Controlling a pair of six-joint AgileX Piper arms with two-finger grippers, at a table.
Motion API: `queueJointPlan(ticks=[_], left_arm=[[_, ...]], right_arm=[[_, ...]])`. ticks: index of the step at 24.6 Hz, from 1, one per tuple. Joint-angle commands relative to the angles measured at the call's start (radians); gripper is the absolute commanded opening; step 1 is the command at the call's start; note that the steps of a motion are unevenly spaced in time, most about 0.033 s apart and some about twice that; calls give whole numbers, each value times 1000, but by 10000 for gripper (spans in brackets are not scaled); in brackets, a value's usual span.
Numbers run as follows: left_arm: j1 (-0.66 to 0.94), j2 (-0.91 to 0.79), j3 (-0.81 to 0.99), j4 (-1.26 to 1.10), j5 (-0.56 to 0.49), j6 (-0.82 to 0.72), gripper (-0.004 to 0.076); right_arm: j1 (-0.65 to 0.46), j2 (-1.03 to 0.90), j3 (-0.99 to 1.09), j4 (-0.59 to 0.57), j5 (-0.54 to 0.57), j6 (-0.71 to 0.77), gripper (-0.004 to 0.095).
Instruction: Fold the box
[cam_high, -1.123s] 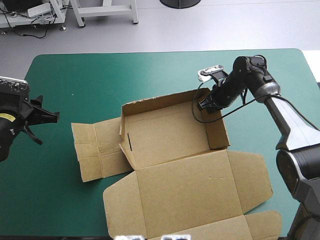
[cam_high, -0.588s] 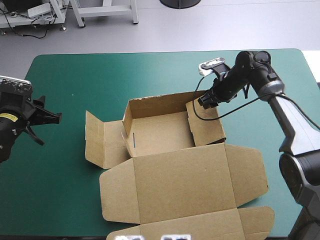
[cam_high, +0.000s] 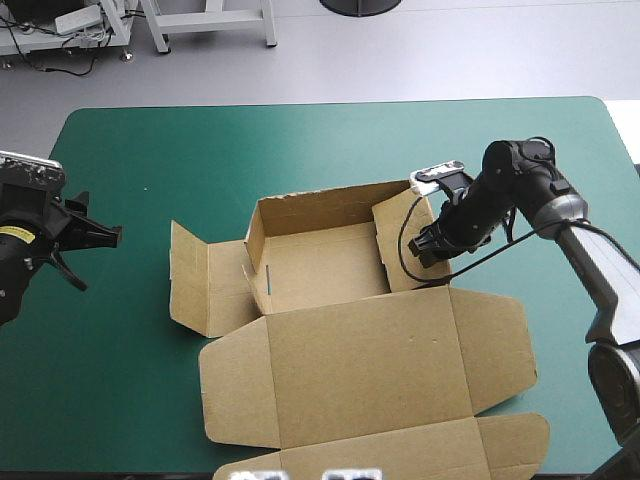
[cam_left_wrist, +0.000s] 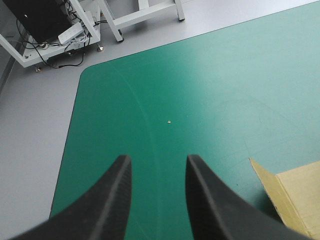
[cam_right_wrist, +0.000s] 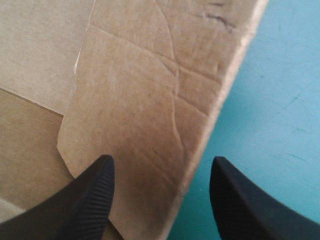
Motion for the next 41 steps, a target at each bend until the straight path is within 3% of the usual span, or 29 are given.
queueJointPlan(ticks=[1, 6, 8, 11, 13, 14, 19, 24, 32, 38, 41], left_arm=[[-7, -13, -26, -14, -67, -14, 262], [-15, -13, -26, -14, -65, -15, 262], [-25, -13, -26, -14, -65, -15, 262], [-27, -13, -26, -12, -65, -15, 262], [-27, -13, -26, -12, -65, -15, 262], [-27, -13, -26, -12, -65, -15, 262], [-49, -13, -26, 5, -65, -15, 262], [-66, -13, -26, 22, -72, -39, 262], [-66, -13, -26, 131, -80, -180, 266], [-64, -12, -26, 129, -53, -203, 309], [-45, -12, -26, 115, -15, -208, 309]], right_arm=[[1, -8, -24, 62, 13, -12, 530], [10, 57, -24, 79, 13, -8, 525], [10, 85, -24, 86, 13, 1, 470], [10, 113, -24, 89, 5, 6, 279], [10, 120, -24, 107, 5, -1, 111], [10, 122, -31, 131, 5, -9, -19], [10, 122, -165, 158, 14, 45, -25], [8, 69, -235, -14, 14, 131, -25], [-106, -29, -235, -8, 14, 100, -25], [-160, -69, -233, 114, 14, 21, -25], [-172, -84, -233, 116, 14, -6, -25]])
